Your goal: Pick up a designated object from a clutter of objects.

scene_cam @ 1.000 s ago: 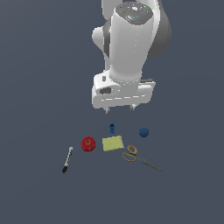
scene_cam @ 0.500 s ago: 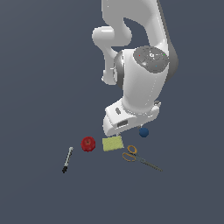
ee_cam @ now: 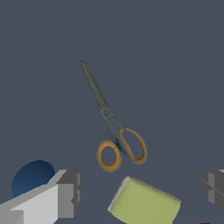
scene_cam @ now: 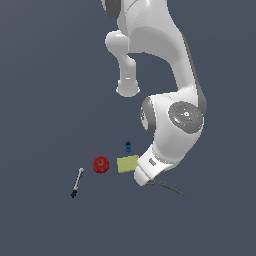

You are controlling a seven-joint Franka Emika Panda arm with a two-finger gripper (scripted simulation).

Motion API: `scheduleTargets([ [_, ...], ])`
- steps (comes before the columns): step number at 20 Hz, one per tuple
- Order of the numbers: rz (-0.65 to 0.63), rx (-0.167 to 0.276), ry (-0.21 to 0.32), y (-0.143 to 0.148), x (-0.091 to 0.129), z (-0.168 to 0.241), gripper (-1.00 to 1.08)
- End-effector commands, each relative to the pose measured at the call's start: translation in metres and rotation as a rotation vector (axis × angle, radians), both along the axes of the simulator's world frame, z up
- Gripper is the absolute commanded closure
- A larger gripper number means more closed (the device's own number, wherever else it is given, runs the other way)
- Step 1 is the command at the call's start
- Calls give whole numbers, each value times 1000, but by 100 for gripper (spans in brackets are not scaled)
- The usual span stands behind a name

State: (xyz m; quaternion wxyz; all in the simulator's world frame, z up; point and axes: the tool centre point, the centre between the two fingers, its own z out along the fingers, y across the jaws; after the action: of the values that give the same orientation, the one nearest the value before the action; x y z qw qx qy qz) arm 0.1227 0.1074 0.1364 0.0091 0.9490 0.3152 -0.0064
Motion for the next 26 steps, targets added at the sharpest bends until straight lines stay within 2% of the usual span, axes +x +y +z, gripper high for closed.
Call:
scheduleTargets([
  [1,55,5,-1,10,8,-19,-92],
  [12,193,20,-4,35,23,-72,-92],
  [21,204,22,-3,37,23,-81,-92],
  [26,206,22,-4,38,23,-102,-92],
])
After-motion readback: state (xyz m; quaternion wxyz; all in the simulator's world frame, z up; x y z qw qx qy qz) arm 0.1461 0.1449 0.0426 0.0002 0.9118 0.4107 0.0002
